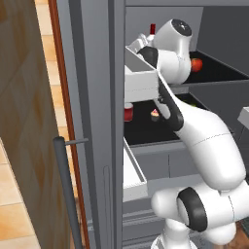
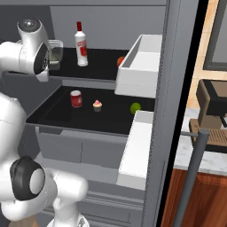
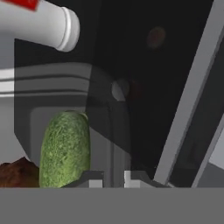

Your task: Place the tupperware on the top shelf of the fridge. Make space for the tupperware among the existing items by rearranging them on the shelves if needed. Close the fridge door when finished.

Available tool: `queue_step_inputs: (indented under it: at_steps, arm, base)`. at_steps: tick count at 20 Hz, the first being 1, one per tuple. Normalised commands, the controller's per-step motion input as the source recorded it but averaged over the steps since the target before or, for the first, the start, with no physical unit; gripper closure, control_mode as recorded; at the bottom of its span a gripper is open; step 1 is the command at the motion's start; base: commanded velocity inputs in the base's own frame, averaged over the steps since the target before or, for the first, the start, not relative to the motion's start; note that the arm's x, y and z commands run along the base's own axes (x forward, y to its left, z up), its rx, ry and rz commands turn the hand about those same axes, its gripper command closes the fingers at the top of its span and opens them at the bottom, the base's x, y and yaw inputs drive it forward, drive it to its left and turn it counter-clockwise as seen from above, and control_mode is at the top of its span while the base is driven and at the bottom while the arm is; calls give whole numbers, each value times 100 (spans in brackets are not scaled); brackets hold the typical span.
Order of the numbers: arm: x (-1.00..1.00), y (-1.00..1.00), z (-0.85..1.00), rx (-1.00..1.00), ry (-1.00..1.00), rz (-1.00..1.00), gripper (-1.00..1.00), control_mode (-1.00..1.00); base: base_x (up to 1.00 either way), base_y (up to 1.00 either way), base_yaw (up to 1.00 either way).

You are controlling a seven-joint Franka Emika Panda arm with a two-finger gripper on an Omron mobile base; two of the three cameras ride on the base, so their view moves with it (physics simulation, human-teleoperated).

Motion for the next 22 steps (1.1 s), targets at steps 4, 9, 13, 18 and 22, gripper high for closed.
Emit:
queue_step_inputs:
  at_steps: [4, 9, 13, 18, 22]
  arm:
    - [66, 31, 0, -1, 0, -4, 100, -100]
    - [49, 14, 0, -1, 0, -7, -100, -100]
    - [8, 0, 1, 0, -1, -11, -100, -100]
    - [-46, -27, 29, 0, -13, -4, -100, -100]
    - [-100, -75, 41, 1, -23, 5, -100, -100]
  base:
    - [0, 0, 0]
    - [0, 0, 0]
    - [0, 0, 0]
    - [0, 0, 0]
    - [0, 0, 0]
